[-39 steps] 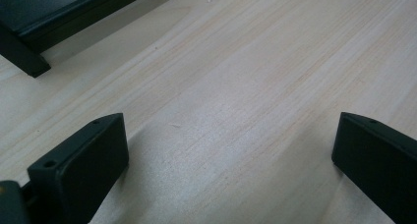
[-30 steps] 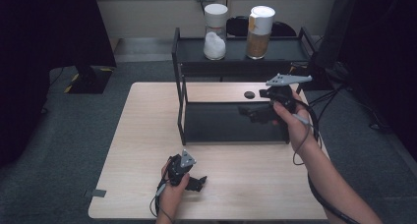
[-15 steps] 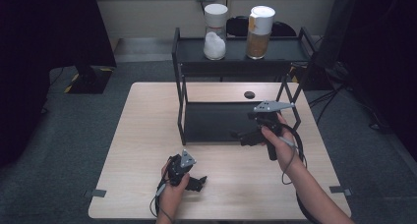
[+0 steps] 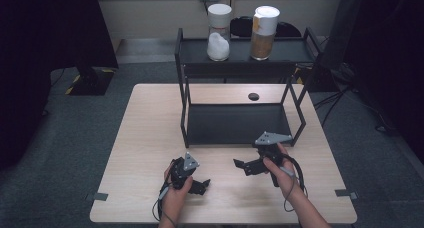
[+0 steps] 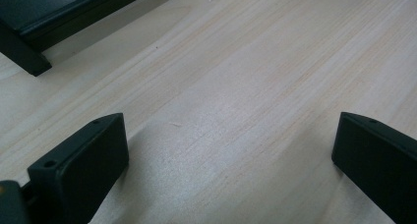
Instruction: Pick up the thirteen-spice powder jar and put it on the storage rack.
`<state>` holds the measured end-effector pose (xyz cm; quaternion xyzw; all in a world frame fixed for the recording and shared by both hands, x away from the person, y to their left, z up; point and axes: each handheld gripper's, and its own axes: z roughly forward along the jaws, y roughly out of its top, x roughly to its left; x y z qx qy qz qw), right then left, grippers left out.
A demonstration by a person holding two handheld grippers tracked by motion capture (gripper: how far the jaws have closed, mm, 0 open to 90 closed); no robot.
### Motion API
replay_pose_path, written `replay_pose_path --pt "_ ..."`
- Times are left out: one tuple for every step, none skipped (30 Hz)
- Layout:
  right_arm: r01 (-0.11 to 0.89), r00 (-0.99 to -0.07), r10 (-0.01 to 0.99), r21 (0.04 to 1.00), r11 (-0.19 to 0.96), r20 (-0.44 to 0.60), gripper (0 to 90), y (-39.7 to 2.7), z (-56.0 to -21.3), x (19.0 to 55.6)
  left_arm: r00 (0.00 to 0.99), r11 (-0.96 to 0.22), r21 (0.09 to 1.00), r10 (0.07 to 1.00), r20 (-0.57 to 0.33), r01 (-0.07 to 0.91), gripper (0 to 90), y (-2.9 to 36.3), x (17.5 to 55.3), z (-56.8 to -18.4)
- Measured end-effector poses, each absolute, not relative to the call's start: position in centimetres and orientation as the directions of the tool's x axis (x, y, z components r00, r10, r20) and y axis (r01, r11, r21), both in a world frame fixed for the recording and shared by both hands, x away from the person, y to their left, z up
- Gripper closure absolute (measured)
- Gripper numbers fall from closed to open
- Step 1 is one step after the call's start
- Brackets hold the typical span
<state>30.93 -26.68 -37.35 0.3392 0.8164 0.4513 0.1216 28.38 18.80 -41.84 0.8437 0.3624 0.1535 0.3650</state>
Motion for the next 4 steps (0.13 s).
replay_pose_path --pt "0.452 -0.739 0.665 0.811 0.371 0.107 0.3 -26.7 -37.8 30.9 0.690 -0.471 0.727 0.723 -0.005 0.499 0.0 18.8 28.4 -41.8" --pt "0.459 -0.737 0.667 0.804 0.378 0.107 0.4 -26.8 -38.2 30.8 0.690 -0.471 0.727 0.724 -0.005 0.500 0.0 18.8 28.4 -41.8" --pt "0.465 -0.736 0.669 0.796 0.388 0.104 0.4 -26.7 -38.5 30.7 0.690 -0.471 0.726 0.724 -0.006 0.500 0.0 18.8 28.4 -41.8" --pt "0.466 -0.735 0.672 0.787 0.404 0.090 0.5 -26.7 -38.9 30.5 0.688 -0.470 0.726 0.726 -0.005 0.501 0.0 18.8 28.3 -41.8"
